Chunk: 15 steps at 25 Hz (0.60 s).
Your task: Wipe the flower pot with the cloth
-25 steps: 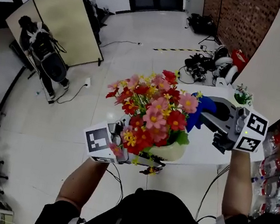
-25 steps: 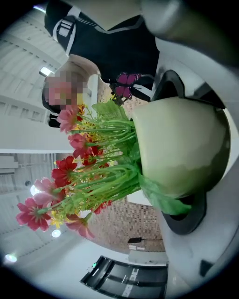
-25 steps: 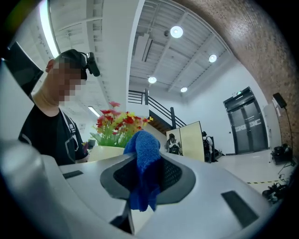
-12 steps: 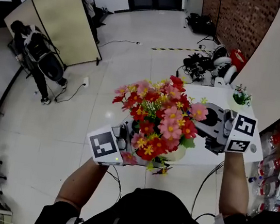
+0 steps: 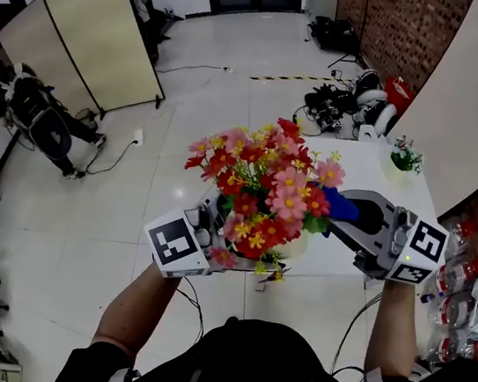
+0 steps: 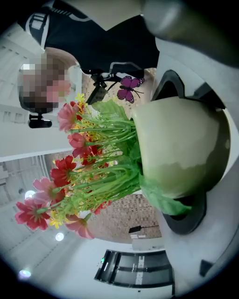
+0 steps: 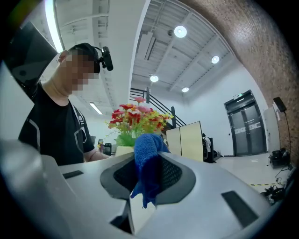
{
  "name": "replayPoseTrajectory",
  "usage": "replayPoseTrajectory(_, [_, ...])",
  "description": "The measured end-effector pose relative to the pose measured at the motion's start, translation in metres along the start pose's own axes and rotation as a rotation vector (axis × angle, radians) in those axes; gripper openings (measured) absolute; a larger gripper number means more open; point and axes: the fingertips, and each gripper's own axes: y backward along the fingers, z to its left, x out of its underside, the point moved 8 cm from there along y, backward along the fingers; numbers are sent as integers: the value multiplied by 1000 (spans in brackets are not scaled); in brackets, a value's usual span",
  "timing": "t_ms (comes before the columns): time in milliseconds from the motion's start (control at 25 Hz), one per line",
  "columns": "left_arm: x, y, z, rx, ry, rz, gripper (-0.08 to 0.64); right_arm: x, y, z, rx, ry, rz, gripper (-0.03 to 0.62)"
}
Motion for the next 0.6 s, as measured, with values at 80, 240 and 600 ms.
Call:
replayPoseTrajectory(80, [2, 0, 10, -45, 27, 6, 578, -1, 3, 7, -1, 20, 1, 71])
replayPoseTrajectory(240, [6, -2, 17, -90, 9, 8, 578, 0, 7, 22, -56, 22, -25, 71])
replayPoseTrajectory(600, [0, -2, 16, -239, -26, 51, 578, 55, 41, 4, 125, -163, -227, 71])
